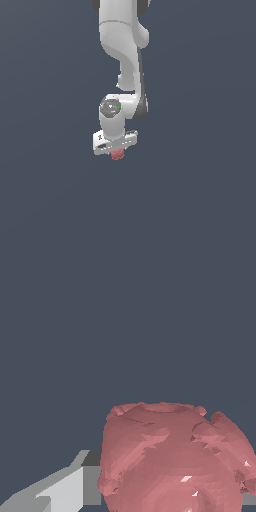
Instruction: Pick up the object and move it to a goal position.
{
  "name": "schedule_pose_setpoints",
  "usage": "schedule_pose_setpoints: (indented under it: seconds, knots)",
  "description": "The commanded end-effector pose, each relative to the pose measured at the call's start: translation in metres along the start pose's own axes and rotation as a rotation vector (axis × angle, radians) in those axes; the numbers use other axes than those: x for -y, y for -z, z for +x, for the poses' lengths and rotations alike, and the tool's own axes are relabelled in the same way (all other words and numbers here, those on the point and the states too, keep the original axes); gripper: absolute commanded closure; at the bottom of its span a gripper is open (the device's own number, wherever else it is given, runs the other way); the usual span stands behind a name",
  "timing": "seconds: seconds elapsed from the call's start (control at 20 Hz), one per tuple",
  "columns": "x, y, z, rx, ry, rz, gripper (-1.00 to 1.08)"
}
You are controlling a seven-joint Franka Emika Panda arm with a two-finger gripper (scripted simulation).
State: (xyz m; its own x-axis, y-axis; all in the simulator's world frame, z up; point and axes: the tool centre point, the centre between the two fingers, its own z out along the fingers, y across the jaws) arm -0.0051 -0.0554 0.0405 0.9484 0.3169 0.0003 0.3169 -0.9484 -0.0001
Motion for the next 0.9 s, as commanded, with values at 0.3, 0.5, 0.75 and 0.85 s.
schedule_pose_setpoints:
  seconds: [0.3,0.5,0.75,0.85]
  knots:
    - [-0.028,0.024,-0.014,0.0,0.0,0.0,1.08]
    - [-0.059,0.05,-0.03,0.0,0.0,0.0,1.08]
    - [-0.102,0.087,-0.05,0.0,0.0,0.0,1.08]
    - [-0.116,0.098,-0.056,0.0,0.0,0.0,1.08]
